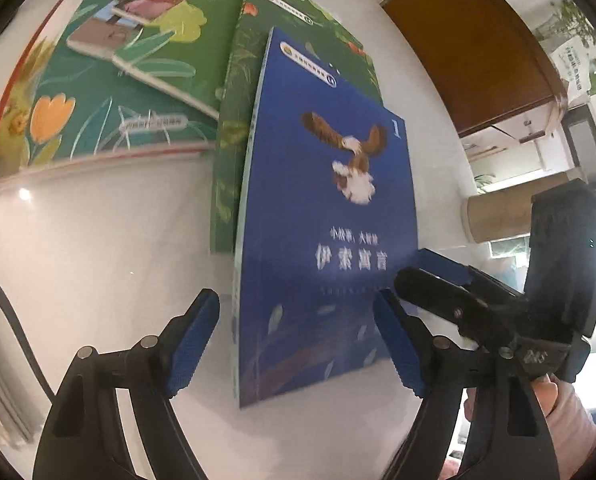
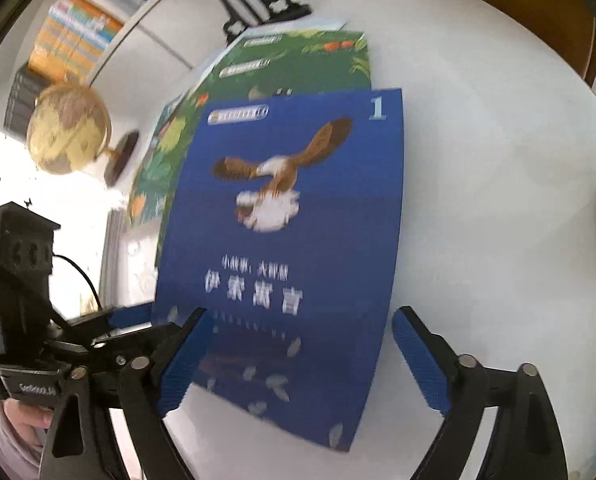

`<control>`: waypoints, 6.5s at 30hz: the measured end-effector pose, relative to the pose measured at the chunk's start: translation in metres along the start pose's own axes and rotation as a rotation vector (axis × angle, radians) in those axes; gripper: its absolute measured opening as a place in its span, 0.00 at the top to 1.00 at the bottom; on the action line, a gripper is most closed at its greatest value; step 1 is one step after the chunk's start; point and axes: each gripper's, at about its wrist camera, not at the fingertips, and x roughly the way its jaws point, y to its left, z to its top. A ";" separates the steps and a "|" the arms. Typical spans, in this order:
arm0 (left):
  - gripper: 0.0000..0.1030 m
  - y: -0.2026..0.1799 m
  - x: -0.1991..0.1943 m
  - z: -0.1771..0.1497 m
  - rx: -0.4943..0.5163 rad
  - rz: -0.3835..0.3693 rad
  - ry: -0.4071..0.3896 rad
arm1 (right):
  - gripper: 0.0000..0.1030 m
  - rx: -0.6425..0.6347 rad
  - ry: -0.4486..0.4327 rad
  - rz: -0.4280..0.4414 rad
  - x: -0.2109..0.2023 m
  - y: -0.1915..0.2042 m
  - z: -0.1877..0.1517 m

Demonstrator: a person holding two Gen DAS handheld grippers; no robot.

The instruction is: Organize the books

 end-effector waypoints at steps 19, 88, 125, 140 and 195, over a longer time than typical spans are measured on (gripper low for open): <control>0.48 0.012 -0.030 -0.031 0.003 0.003 -0.030 | 0.64 0.152 -0.033 0.402 -0.022 -0.031 -0.035; 0.48 0.173 -0.247 -0.109 -0.241 0.213 -0.493 | 0.90 -0.588 -0.011 0.363 0.030 0.299 -0.032; 0.35 0.110 -0.181 -0.077 -0.290 0.374 -0.377 | 0.48 -0.457 0.020 -0.065 0.004 0.208 -0.077; 0.35 0.126 -0.211 -0.064 -0.194 0.399 -0.420 | 0.48 -0.408 -0.035 -0.142 -0.004 0.215 -0.074; 0.35 0.164 -0.206 -0.056 -0.172 0.278 -0.421 | 0.48 -0.389 0.060 -0.083 0.039 0.265 -0.078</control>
